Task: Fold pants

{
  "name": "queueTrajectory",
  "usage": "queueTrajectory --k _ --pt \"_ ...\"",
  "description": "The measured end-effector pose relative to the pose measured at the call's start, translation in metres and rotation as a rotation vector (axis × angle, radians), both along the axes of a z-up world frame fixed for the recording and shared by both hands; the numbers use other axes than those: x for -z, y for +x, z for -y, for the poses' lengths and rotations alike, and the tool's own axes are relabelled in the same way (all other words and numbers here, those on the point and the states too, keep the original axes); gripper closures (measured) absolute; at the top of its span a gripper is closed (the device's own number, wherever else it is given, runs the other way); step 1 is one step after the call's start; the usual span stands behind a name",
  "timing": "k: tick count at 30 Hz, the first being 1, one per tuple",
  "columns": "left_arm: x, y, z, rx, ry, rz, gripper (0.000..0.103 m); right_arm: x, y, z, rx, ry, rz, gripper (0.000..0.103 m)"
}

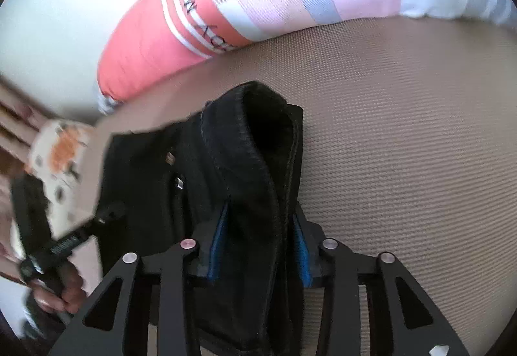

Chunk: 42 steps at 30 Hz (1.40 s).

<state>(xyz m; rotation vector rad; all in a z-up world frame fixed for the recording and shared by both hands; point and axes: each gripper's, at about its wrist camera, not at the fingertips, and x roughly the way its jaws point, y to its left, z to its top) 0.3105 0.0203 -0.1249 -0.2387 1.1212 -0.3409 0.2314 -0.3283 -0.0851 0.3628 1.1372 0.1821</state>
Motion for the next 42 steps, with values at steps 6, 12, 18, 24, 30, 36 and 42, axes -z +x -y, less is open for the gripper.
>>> queueTrajectory --k 6,12,18,24,30,36,42 --pt "-0.003 -0.022 0.011 0.017 0.136 0.038 0.049 0.000 -0.023 -0.003 -0.007 -0.081 0.002 0.056" --pt "-0.028 -0.066 0.016 0.008 0.252 0.105 0.047 -0.030 -0.055 -0.005 0.000 -0.143 0.068 0.054" --pt "-0.055 -0.120 0.014 -0.037 0.288 0.158 0.036 -0.060 -0.104 -0.024 0.047 -0.193 0.160 0.034" --pt "-0.080 -0.170 0.014 -0.085 0.323 0.214 0.034 -0.077 -0.152 -0.052 0.032 -0.235 0.197 0.024" --pt "-0.093 -0.215 0.010 -0.116 0.356 0.249 0.032 -0.088 -0.190 -0.077 0.013 -0.295 0.251 0.016" --pt "-0.103 -0.243 0.007 -0.144 0.390 0.287 0.032 -0.100 -0.213 -0.100 -0.005 -0.356 0.315 0.009" --pt "-0.104 -0.256 0.001 -0.163 0.381 0.291 0.032 -0.102 -0.226 -0.114 -0.023 -0.374 0.329 0.006"
